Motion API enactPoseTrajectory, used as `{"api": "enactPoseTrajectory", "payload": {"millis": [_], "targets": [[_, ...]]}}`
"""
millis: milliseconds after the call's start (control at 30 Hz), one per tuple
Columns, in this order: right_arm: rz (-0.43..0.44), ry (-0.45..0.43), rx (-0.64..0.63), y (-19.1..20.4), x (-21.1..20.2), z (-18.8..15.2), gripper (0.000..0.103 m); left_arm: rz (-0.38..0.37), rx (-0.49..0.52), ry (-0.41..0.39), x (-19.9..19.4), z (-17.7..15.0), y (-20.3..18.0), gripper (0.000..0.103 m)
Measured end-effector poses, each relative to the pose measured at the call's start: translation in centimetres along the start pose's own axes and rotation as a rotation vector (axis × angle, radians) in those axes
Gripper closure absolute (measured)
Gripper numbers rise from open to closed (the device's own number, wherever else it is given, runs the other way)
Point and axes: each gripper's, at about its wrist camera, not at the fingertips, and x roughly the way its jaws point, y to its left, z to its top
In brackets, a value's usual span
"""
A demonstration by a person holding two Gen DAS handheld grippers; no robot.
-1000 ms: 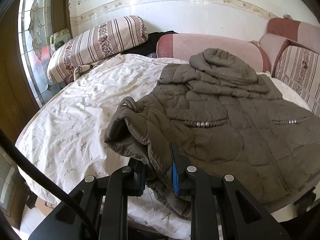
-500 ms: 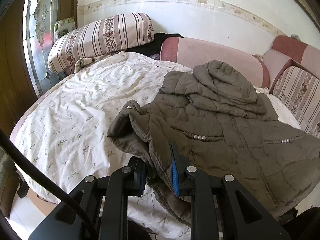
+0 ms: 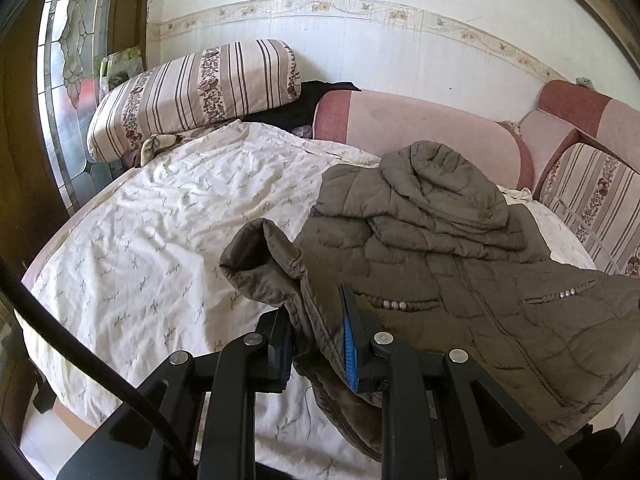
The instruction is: Fold large clothes
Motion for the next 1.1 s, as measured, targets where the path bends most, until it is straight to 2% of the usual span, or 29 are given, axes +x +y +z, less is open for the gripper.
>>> {"api": "enactPoseTrajectory", "payload": {"millis": [267, 400, 567, 700, 833, 900, 967, 1100], "targets": [[0.032, -0.027, -0.005, 1.1, 0.4, 3.3, 0.088, -0.018, -0.01, 0.001, 0.9, 3.7, 0.2, 0.083], [0.037, -0.039, -0.015, 1.8, 1.5, 6.1, 0.088, -0.03, -0.009, -0.011, 1.6, 7.2, -0.3, 0.083], [0.029, -0.056, -0.056, 3.0, 4.9, 11.5, 0.088, -0.036, -0.026, -0.027, 4.4, 12.9, -1.2, 0.082], [0.003, -0.056, -0.089, 5.0, 9.7, 15.2, 0.088, -0.012, -0.024, -0.042, 8.5, 17.3, -2.3, 0.079], [-0.04, -0.037, -0.08, 6.3, 17.0, 18.2, 0.089, 0.044, -0.039, -0.102, 12.9, 21.4, -2.7, 0.065], [-0.073, -0.025, -0.079, 6.4, 20.0, 19.0, 0.089, 0.091, -0.044, -0.138, 14.5, 23.4, -2.3, 0.062], [-0.111, -0.009, -0.068, 5.6, 23.7, 20.0, 0.089, 0.094, -0.064, -0.143, 15.8, 24.7, -1.5, 0.056], [-0.17, 0.032, -0.051, 3.7, 30.3, 21.4, 0.089, 0.116, -0.072, -0.141, 17.9, 25.1, -0.4, 0.056]]}}
